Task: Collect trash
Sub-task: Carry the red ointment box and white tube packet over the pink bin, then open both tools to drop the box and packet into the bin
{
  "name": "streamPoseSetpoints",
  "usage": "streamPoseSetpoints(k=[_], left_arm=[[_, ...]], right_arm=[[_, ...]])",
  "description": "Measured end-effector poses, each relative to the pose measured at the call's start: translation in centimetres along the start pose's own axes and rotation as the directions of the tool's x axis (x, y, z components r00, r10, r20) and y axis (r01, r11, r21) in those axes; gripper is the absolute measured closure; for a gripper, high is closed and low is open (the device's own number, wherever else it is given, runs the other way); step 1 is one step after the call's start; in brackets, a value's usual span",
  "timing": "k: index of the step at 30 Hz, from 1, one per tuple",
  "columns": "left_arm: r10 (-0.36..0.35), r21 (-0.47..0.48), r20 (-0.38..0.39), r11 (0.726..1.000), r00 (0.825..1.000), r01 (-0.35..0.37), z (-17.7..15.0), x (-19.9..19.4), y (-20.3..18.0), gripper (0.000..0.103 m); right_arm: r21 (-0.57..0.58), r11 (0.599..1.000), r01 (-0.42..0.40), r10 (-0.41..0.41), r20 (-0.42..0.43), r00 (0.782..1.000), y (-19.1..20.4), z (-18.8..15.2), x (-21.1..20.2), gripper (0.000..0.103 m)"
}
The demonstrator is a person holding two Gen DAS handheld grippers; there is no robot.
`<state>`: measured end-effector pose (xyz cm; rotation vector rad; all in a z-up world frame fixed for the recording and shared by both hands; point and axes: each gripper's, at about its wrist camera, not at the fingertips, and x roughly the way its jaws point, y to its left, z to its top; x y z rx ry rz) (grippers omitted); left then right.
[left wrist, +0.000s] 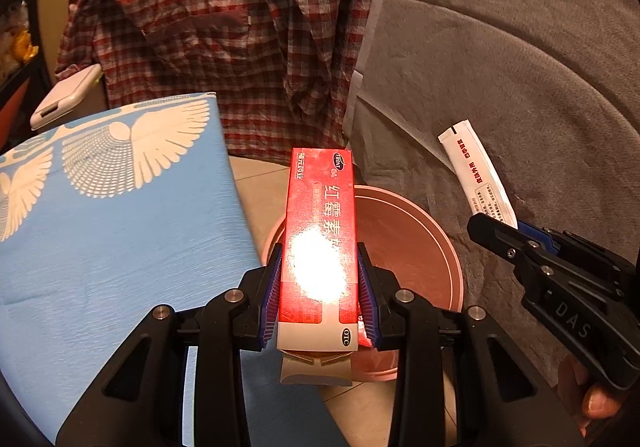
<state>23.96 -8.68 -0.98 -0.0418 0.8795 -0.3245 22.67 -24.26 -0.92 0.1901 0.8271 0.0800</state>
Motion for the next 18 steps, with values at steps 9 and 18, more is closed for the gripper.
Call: streamPoseSetpoints(k=[9,18], left_arm=[[-0.006,-0.009,-0.013,1.0,1.0,0.006,0.5,1.6,-0.9,0.069],[-0.003,-0.016,-0.014,1.0,1.0,0.003,0.7,1.7,-1.0,0.065]], right_arm=[[0.012,1.0,0.023,-0.023,-0.019,1.0,-0.4,0.1,1.0,0.085],[0.037,0.998,0.057,-0.056,-0.016,0.998,-1.1,0.1,1.2,0.076]])
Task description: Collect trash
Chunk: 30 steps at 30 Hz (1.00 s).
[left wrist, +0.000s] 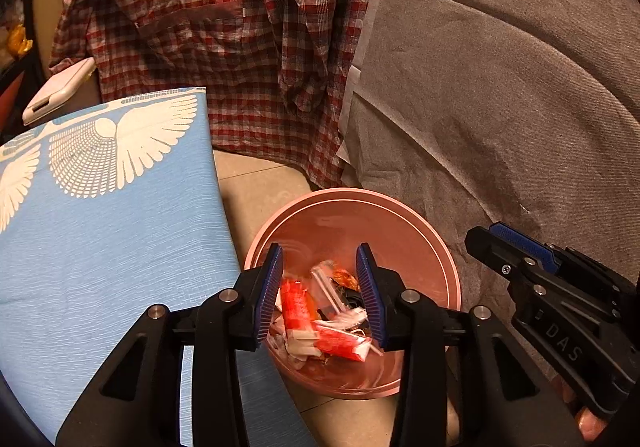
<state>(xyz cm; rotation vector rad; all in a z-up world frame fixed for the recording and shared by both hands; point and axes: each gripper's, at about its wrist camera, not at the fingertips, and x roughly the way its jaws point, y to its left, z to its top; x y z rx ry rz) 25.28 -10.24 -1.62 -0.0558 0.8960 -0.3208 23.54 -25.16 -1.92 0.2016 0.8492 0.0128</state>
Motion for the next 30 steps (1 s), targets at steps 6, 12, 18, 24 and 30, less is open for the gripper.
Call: streamPoseSetpoints(k=[6,12,18,24,30], left_arm=[[0.008,0.004,0.008,1.0,1.0,-0.008,-0.1,-0.7,0.1,0.065],[0.017,0.011,0.026,1.0,1.0,-0.017,-0.7,-2.5,0.3,0.065],[0.028,0.018,0.059,0.999,0.998,-0.029,-2.0,-5.9,0.8,0.065],[0.048,0.017,0.097,0.999,0.994,-0.05,-3.5,-9.7,1.1,0.061],[0.071,-0.019,0.13,0.997,0.989,-0.069,-5.7,-12.7,1.3,0.056]], right_arm=[[-0.009,1.0,0.003,-0.003,0.01,1.0,0.1,-0.2,-0.5,0.072],[-0.028,1.0,0.01,-0.008,0.051,0.999,0.2,-0.4,-2.4,0.069],[-0.081,0.996,0.045,-0.033,0.134,0.99,0.5,-1.4,-6.8,0.052],[-0.094,0.994,0.055,-0.039,0.167,0.985,0.4,-3.3,-10.5,0.038],[-0.097,0.992,0.081,-0.057,0.227,0.972,0.3,-5.3,-14.5,0.015]])
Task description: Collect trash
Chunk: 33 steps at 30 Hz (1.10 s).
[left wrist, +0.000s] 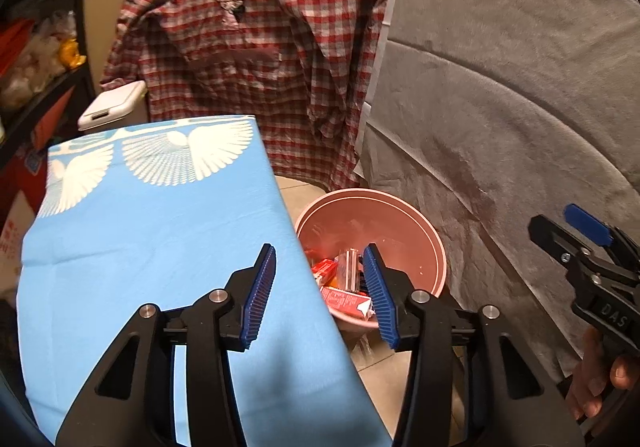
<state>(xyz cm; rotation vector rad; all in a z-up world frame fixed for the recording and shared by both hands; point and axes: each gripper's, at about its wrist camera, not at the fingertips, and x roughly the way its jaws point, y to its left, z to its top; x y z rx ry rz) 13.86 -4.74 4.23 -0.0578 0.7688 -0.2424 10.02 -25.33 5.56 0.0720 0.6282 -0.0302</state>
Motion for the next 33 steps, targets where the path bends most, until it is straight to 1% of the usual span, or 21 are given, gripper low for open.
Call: streamPoseSetpoints(k=[2,5,7,9,13,15,17,18,20,21,22,24,27,33], left_arm=[[0.014,-0.019,0.009,1.0,1.0,-0.014,-1.0,-1.2,0.1,0.055],[0.032,-0.047,0.032,0.998,0.999,-0.031,-2.2,-3.0,0.2,0.051],[0.044,-0.055,0.055,0.998,0.998,-0.041,-3.1,-4.3,0.0,0.044],[0.057,-0.056,0.069,0.997,0.996,-0.053,-3.9,-5.5,-0.2,0.043],[0.07,-0.067,0.082,0.996,0.994,-0.064,-6.0,-7.4,-0.7,0.031],[0.078,-0.062,0.084,0.995,0.993,-0.073,-7.1,-8.0,-1.0,0.027],[0.082,-0.058,0.085,0.995,0.993,-0.077,-8.2,-8.5,-1.3,0.021],[0.084,-0.054,0.085,0.995,0.993,-0.079,-8.7,-8.7,-1.4,0.018],[0.09,-0.046,0.081,0.995,0.993,-0.087,-9.4,-8.9,-1.7,0.017],[0.09,-0.042,0.079,0.995,0.993,-0.087,-9.7,-8.9,-1.8,0.015],[0.091,-0.039,0.077,0.995,0.993,-0.088,-9.8,-8.9,-1.9,0.011],[0.101,-0.035,0.074,0.995,0.992,-0.098,-9.9,-8.6,-1.9,0.009],[0.127,-0.05,0.069,0.991,0.989,-0.124,-9.7,-8.0,-1.7,0.008],[0.144,-0.068,0.049,0.988,0.988,-0.141,-9.7,-6.9,-1.4,0.008]], right_arm=[[-0.002,1.0,0.009,-0.009,0.011,1.0,-0.2,-0.7,-1.3,0.008],[-0.009,1.0,0.023,-0.022,0.017,1.0,-0.3,-1.7,-2.6,0.005],[-0.013,0.999,0.035,-0.035,0.019,0.999,-0.4,-2.5,-3.4,0.005],[-0.003,0.999,0.044,-0.044,0.024,0.999,-0.5,-3.0,-4.2,0.005],[-0.009,0.999,0.052,-0.052,0.044,0.998,-0.3,-4.1,-5.7,0.005],[-0.016,0.998,0.065,-0.064,0.056,0.996,-0.2,-4.8,-6.4,0.005],[-0.015,0.998,0.067,-0.066,0.055,0.996,-0.3,-5.5,-6.8,0.005],[-0.017,0.998,0.066,-0.065,0.051,0.997,-0.3,-5.7,-6.9,0.005],[-0.025,0.997,0.071,-0.07,0.039,0.997,-0.3,-6.1,-6.8,0.005],[-0.032,0.997,0.075,-0.074,0.035,0.997,-0.3,-6.3,-6.7,0.005],[-0.036,0.996,0.077,-0.076,0.033,0.997,-0.3,-6.2,-6.7,0.005],[-0.033,0.997,0.075,-0.074,0.024,0.997,-0.4,-6.4,-6.6,0.005],[-0.03,0.997,0.069,-0.068,0.015,0.998,-0.5,-6.6,-6.3,0.005],[-0.039,0.997,0.071,-0.07,0.008,0.997,-0.2,-6.7,-6.0,0.005]])
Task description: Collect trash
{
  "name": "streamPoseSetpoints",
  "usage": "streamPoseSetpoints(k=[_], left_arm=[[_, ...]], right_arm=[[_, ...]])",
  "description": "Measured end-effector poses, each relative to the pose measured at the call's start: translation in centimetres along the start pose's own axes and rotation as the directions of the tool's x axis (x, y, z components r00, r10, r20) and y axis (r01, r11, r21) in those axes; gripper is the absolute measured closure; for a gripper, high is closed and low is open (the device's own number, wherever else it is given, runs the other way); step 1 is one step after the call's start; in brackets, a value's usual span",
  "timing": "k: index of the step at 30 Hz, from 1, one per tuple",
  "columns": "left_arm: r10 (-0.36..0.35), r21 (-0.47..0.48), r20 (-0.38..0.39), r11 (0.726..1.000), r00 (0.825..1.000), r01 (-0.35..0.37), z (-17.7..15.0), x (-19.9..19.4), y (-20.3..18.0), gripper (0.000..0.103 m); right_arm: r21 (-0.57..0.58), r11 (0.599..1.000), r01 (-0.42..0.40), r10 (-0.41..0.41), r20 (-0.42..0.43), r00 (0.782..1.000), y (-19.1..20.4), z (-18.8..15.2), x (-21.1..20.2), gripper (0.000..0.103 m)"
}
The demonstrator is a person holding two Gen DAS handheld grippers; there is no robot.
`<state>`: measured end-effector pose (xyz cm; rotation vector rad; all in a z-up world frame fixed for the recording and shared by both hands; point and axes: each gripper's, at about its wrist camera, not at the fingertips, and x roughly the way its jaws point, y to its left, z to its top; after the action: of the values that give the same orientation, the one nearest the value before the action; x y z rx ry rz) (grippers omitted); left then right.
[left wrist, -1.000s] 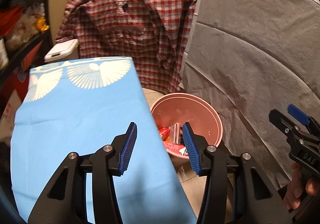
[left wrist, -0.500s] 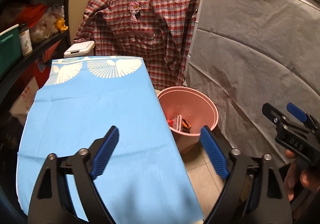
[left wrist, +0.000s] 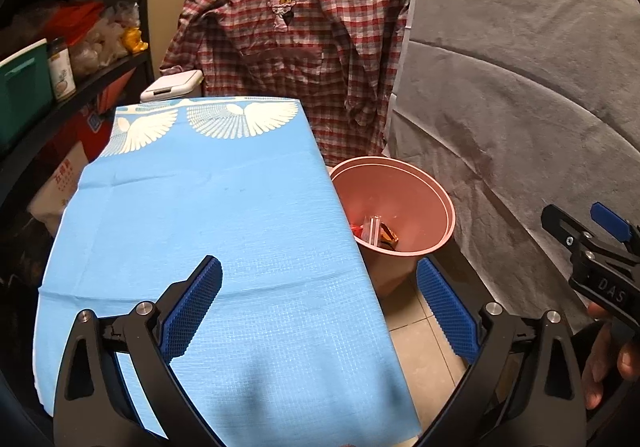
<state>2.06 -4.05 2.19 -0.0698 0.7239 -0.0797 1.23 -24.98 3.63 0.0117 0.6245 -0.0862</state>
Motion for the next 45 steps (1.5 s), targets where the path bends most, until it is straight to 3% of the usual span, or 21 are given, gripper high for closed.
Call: streamPoseSetpoints(k=[15,45], left_arm=[[-0.038,-0.005,-0.008,0.999,0.999,0.038,-0.08,0.34,-0.24,0.008],[-0.024,0.017,-0.002,1.0,1.0,0.024,0.16,0.1,-0.58,0.008]], right_arm=[[0.003,1.0,0.003,-0.003,-0.002,1.0,0.11,0.03,0.14,0.005],[-0.007,1.0,0.005,-0.005,0.0,1.0,-0.15,0.08,0.38,0.005]])
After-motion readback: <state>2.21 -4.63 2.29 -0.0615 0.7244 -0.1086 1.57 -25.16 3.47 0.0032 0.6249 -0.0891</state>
